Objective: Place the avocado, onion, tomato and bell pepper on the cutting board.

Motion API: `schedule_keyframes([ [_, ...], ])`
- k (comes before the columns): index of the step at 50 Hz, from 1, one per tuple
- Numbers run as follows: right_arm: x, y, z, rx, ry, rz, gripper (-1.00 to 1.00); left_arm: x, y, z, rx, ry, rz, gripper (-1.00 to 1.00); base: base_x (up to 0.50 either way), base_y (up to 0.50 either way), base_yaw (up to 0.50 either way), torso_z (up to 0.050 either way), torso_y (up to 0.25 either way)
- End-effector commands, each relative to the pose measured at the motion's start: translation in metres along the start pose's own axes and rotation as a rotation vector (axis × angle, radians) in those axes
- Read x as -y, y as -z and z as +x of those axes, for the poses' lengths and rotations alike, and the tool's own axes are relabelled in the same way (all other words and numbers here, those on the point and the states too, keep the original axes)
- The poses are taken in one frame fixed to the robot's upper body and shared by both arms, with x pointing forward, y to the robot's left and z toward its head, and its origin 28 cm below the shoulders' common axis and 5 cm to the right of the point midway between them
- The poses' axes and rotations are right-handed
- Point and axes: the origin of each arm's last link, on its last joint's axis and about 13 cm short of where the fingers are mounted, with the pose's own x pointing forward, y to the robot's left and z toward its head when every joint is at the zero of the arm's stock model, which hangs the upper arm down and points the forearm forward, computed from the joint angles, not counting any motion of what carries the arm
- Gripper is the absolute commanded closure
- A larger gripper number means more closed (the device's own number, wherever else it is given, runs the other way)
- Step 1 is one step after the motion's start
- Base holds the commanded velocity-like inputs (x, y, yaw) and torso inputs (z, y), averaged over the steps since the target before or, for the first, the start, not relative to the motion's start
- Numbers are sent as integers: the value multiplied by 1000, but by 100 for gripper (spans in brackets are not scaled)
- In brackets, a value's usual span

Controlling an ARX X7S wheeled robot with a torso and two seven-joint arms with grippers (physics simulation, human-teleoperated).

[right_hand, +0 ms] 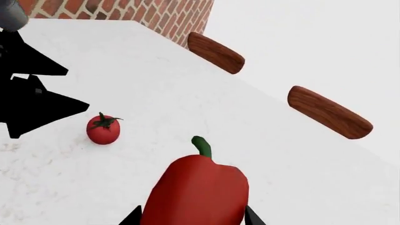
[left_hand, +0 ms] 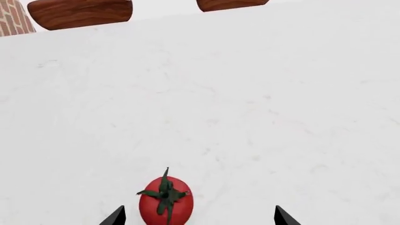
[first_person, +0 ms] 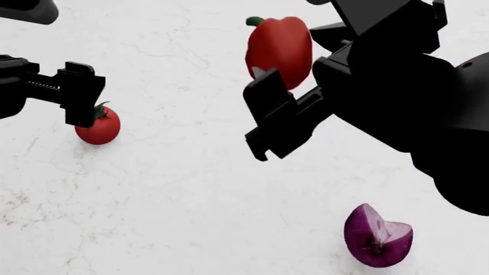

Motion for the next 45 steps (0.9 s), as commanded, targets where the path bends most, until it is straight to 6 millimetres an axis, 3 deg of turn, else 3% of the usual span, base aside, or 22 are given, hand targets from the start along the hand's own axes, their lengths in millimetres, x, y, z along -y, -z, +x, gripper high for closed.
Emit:
schedule_keyframes([
  [1, 1, 4, 0, 2, 7, 1, 100, -2, 7, 15, -18, -30, 12, -100, 0, 0, 0, 0, 0],
  [45, -10, 10, 0, -9, -28, -3, 100, -7, 39, 72, -53, -83, 38, -100, 0, 0, 0, 0, 0],
])
